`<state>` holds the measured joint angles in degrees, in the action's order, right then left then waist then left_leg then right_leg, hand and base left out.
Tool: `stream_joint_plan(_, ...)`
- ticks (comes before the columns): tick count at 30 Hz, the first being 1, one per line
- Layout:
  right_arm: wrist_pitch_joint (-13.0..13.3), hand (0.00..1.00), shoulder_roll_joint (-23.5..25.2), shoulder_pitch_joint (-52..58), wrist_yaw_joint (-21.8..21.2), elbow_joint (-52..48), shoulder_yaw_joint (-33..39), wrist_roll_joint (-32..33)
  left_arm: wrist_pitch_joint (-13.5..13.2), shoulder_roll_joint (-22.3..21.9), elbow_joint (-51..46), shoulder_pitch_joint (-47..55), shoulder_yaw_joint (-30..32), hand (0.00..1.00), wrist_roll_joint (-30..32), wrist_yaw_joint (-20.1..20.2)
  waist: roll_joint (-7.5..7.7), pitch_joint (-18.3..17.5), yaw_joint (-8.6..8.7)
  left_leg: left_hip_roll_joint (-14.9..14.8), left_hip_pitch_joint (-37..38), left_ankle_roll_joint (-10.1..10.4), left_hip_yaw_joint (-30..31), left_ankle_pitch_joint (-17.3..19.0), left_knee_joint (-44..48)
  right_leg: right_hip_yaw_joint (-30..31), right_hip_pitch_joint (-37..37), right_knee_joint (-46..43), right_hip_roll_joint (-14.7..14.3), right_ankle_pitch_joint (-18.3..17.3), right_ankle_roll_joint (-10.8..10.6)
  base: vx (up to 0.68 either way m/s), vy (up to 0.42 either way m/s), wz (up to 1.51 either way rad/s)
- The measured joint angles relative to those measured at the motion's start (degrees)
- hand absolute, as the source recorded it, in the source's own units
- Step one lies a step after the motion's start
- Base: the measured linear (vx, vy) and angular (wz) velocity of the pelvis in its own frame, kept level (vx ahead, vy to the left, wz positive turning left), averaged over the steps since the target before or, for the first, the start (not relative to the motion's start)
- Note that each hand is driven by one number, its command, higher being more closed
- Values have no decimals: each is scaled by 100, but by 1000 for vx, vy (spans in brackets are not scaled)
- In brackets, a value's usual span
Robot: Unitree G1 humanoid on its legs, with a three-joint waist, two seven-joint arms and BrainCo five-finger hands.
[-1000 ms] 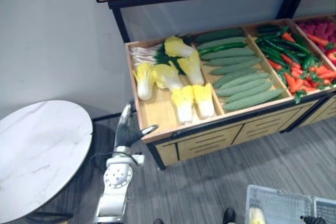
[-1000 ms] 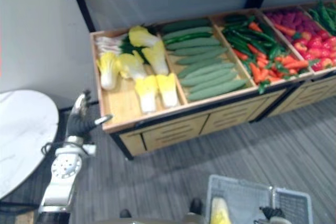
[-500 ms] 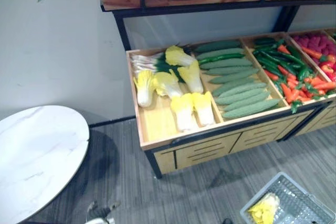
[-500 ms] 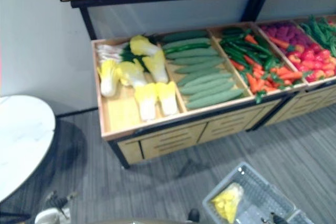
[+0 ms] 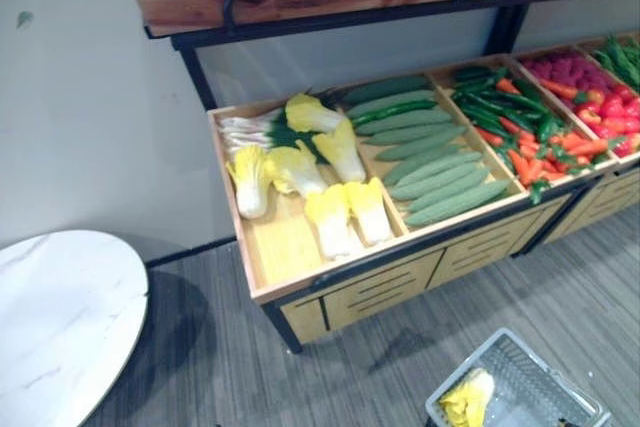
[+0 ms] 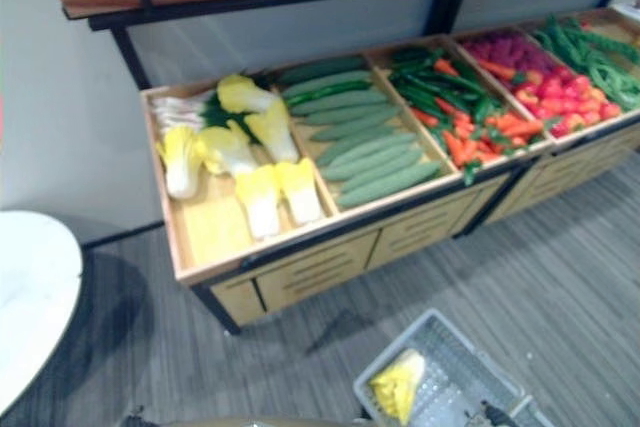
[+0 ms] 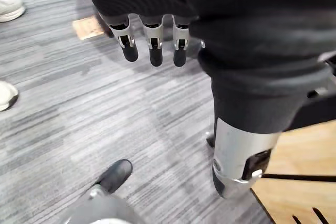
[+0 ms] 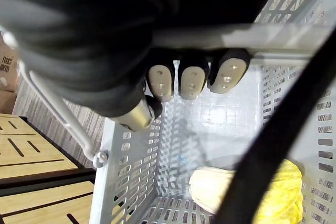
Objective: Pick vegetable in the basket
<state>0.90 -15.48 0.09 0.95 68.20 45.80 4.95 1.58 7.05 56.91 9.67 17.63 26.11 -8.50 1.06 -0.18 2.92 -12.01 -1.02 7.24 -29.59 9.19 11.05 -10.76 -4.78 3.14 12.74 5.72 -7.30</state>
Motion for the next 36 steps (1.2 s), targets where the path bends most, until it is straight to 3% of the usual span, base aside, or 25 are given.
stream_joint_plan(2,85,100,-33,11,11,-53,-250,-59,-129,67,-126,4,-377,0,171,5,-103,66,-8,-254,-114,24,59,481,686,197,-13,-95,-106,-24,-31,-37,3,-46)
stream_joint_plan(6,133,100,69,45,8,-266,-423,-69,-286,342,-229,-162,-873,0,225,53,-23,225,14,-492,-419,-31,-32,1013,1532,519,-361,-420,-152,-15,-132,-81,80,-43)
stream_joint_plan(7,213,100,160,37,11,-361,-539,-98,-301,476,-226,-287,-1005,0,224,78,-6,370,15,-579,-497,-59,-137,1140,1712,669,-469,-506,-149,142,-332,-140,102,-46)
stream_joint_plan(9,307,100,307,28,12,-498,-752,-252,-303,589,-209,-400,-1115,0,226,92,59,566,32,-698,-507,-69,-343,1248,1754,773,-625,-389,-290,800,-227,-167,135,-66)
stream_joint_plan(10,334,100,346,18,10,-590,-959,-289,-305,607,-207,-386,-1116,0,228,101,-78,594,18,-793,-476,-209,-591,1132,1606,653,-653,20,-426,1511,-127,-85,158,-77)
stream_joint_plan(11,339,100,379,-1,-8,-734,-1191,-343,-300,627,-202,-371,-1112,0,232,104,-56,611,31,-804,-424,-325,-824,966,1394,145,-795,-213,-403,1466,-1,-43,164,-70)
stream_joint_plan(12,338,100,381,-8,-10,-778,-1240,-397,-297,628,-206,-376,-1111,0,232,104,-40,624,29,-763,-348,-351,-934,877,1231,-235,-883,-576,-382,1136,311,48,177,-64)
stream_joint_plan(13,345,100,378,-42,-5,-804,-1262,-505,-296,622,-241,-364,-1109,0,248,104,-38,637,0,-700,-107,-334,-1223,688,868,-1078,-936,-1324,-346,494,801,92,150,-84)
stream_joint_plan(14,362,100,365,-85,-1,-818,-1372,-654,-296,630,-293,-265,-1079,0,339,104,-52,649,-22,-677,175,-317,-1505,542,620,-1708,-846,-1812,-351,132,1088,106,120,-94)
stream_joint_plan(15,368,100,353,-97,-2,-824,-1478,-772,-293,630,-306,-190,-1039,0,388,105,-51,649,-25,-650,294,-304,-1643,496,546,-1975,-768,-1906,-361,5,1210,106,35,-105)
stream_joint_plan(17,456,100,296,-133,-5,-860,-1666,-1047,-264,551,-300,-93,-928,0,410,116,-24,651,-69,-509,589,-297,-2022,447,459,-2336,-703,-1816,-396,-15,1236,94,-30,-114)
stream_joint_plan(19,443,100,189,-113,23,-865,-1693,-1216,-262,429,-241,-109,-924,0,411,122,-166,700,-44,-334,821,-242,-2281,307,151,-2102,-653,-1472,-503,-21,1218,47,-66,-92)
stream_joint_plan(24,421,100,207,-102,-5,-872,-1928,-1370,-266,378,-198,-333,-940,0,451,98,-151,719,19,-155,1066,-99,-2826,214,136,-1442,-498,-633,-763,-140,915,9,-76,-72)
stream_joint_plan(27,411,100,204,17,-3,-876,-2128,-1397,-271,303,-199,-371,-947,0,585,84,-157,715,42,-392,1155,-30,-2849,175,512,-1265,-381,-526,-925,-166,929,-84,-59,-44)
stream_joint_plan(31,359,100,86,227,8,-883,-2488,-1616,-270,251,-106,-369,-1133,0,636,81,-189,751,165,-1183,1028,-70,-2780,145,1837,-1254,-283,-557,-1206,-489,1127,-67,-37,-22)
stream_joint_plan(33,292,100,-14,288,4,-882,-2598,-1620,-286,238,-97,-349,-1360,0,669,98,-204,831,160,-1472,981,-271,-2577,-102,2405,-1091,-156,-581,-1308,-557,1225,60,-58,-42)
stream_joint_plan(34,289,100,-83,274,-5,-896,-2602,-1622,-346,190,-117,-309,-1414,0,673,111,-175,884,150,-1518,673,-395,-1906,-220,2788,-850,-121,-633,-1312,-551,1193,78,-55,-71)
stream_joint_plan(35,289,100,-206,217,-10,-895,-2607,-1622,-397,125,-120,-262,-1506,0,673,131,-105,930,112,-1179,425,-223,-1043,-21,2655,-591,-101,-601,-1287,-542,1139,60,-44,-82)
stream_joint_plan(36,289,100,-260,187,-10,-896,-2605,-1621,-417,115,-140,-246,-1505,0,670,138,-112,928,98,-1014,334,-172,-697,68,2577,-464,-81,-565,-1281,-537,1132,49,-21,-99)
